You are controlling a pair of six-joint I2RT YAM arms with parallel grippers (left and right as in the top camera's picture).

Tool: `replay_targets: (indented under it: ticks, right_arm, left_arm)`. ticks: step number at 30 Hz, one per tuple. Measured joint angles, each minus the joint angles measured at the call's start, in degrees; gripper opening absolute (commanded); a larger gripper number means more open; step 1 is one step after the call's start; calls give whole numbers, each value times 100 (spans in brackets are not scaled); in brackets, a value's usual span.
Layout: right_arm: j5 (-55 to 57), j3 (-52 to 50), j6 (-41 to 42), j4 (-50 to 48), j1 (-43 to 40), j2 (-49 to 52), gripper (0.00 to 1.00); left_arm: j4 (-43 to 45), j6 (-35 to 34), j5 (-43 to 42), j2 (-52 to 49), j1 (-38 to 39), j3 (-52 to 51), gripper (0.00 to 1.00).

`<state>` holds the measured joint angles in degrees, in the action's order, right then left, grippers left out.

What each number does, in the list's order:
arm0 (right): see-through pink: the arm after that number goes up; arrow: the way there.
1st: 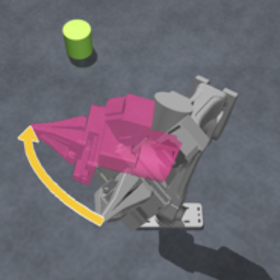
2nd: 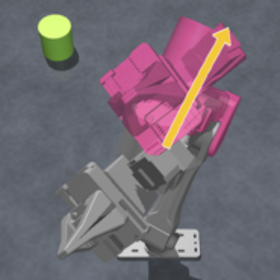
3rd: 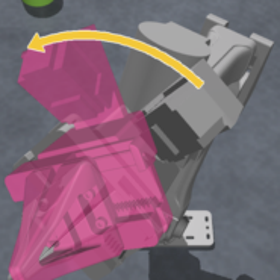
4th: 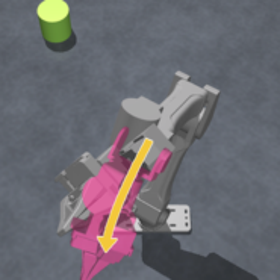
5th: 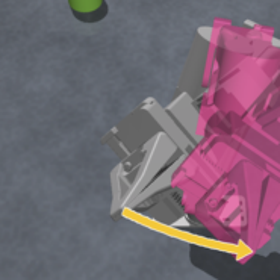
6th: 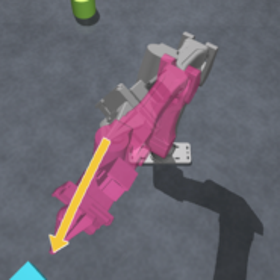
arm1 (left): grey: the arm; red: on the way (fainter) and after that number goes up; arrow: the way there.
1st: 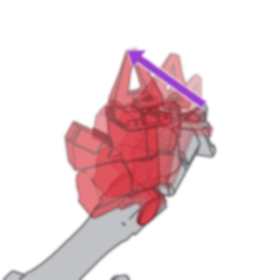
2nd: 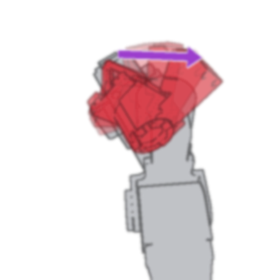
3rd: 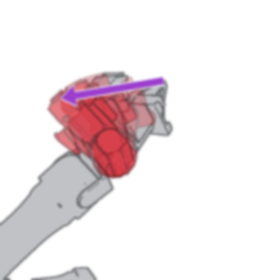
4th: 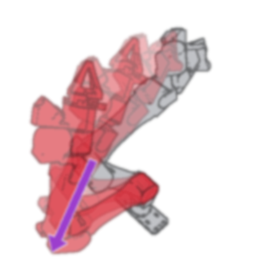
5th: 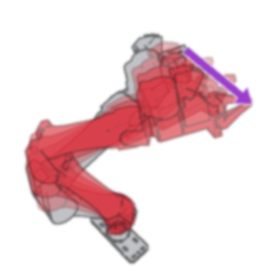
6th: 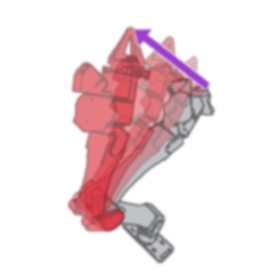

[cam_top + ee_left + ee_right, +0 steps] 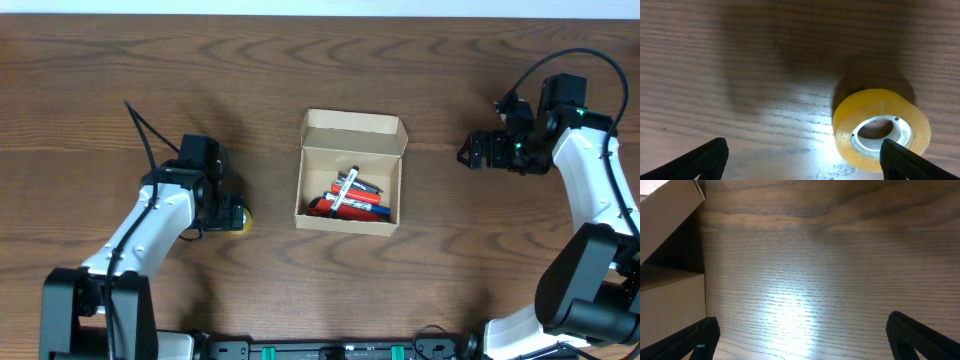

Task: Pack container
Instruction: 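Move left gripper to the yellow tape roll and grasp it, then carry the tape roll over the box, lower it in, release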

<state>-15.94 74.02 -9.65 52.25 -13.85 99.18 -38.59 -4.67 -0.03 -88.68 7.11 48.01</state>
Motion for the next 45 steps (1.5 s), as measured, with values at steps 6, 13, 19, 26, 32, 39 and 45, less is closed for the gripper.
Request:
replay_targets:
  ticks: [6,13,19,26,32,39,45]
  right_arm:
    - [0,0,0,2,0,0,99]
    - [0,0,0,2,0,0,99]
    - [0,0,0,2,0,0,99]
    - [0,0,-2,2,0,0,99]
    - [0,0,-11,2,0,0,99]
    - [2,0,-26,2,0,0,99]
    - [4,0,-28,-13,0,0,99]
  left_arm:
    - [118,-2,-4,-37,0,0,95]
    - [149,-2,-7,-389,0,0,95]
    - [155,-26,-90,-544,0,2,59]
    - [118,24,-133,-560,-9,11,6]
    - [96,24,-514,-538,-35,83,6]
    - [-457,385,-1034,-92,184,1075,6]
    - [-848,1661,-1187,356,962,2612,6]
